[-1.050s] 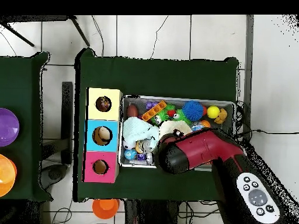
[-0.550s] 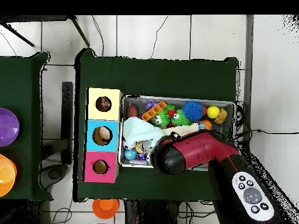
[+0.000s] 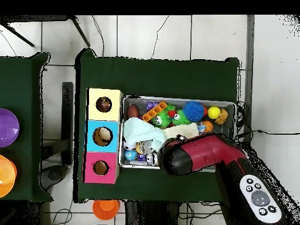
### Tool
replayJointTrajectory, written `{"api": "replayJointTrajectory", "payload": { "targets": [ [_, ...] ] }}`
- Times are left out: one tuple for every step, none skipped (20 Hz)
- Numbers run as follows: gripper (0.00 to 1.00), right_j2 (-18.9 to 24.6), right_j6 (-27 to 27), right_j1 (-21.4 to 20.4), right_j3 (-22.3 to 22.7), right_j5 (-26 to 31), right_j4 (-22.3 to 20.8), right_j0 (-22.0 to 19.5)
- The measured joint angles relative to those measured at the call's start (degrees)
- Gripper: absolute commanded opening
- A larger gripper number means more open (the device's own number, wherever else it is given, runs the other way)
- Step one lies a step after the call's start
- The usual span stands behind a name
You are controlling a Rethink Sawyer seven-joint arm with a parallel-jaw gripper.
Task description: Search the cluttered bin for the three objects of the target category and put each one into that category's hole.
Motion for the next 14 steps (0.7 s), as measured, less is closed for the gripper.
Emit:
{"api": "replayJointTrajectory", "payload": {
  "targets": [
    [1.00, 0.0, 0.0, 0.3, -0.1, 0.0, 0.0, -0.9],
    [1.00, 0.0, 0.0, 0.5, -0.1, 0.0, -0.1, -1.4],
    [1.00, 0.0, 0.0, 0.7, -0.2, 0.0, -0.1, -2.4],
    [1.00, 0.0, 0.0, 0.9, -0.3, 0.0, -0.1, -3.1],
    [1.00, 0.0, 0.0, 1.0, -0.4, 0.0, -0.1, -4.0],
    [1.00, 0.0, 0.0, 1.2, -0.6, 0.0, -0.2, -4.9],
    [1.00, 0.0, 0.0, 1.5, -0.8, 0.0, -0.2, -5.9],
    [1.00, 0.1, 0.0, 2.0, -1.1, 0.0, -0.2, -7.7],
    [1.00, 0.1, 0.0, 2.2, -1.3, 0.0, -0.2, -8.7],
    [1.00, 0.2, 0.0, 2.5, -1.4, 0.0, -0.2, -9.7],
    [1.00, 0.3, 0.0, 2.8, -1.6, 0.0, -0.3, -10.7],
    [1.00, 0.3, 0.0, 3.2, -1.8, 0.0, -0.4, -11.7],
    [1.00, 0.4, 0.0, 3.2, -1.8, 0.0, -0.5, -11.9],
    [1.00, 0.4, 0.0, 3.5, -2.0, 0.0, -0.6, -12.6]
  ]
}}
